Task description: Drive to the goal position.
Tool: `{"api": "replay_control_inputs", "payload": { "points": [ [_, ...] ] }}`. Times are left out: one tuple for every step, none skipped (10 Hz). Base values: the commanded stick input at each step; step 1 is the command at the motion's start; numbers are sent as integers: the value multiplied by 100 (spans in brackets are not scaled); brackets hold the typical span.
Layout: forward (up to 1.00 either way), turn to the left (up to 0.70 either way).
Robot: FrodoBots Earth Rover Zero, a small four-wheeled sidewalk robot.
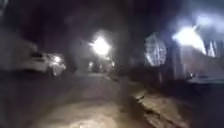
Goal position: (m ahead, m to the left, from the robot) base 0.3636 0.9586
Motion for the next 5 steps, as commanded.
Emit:
{"api": "replay_control_inputs", "payload": {
  "points": [
    [50,0],
    [50,0],
    [50,0],
    [50,0],
    [50,0]
  ]
}}
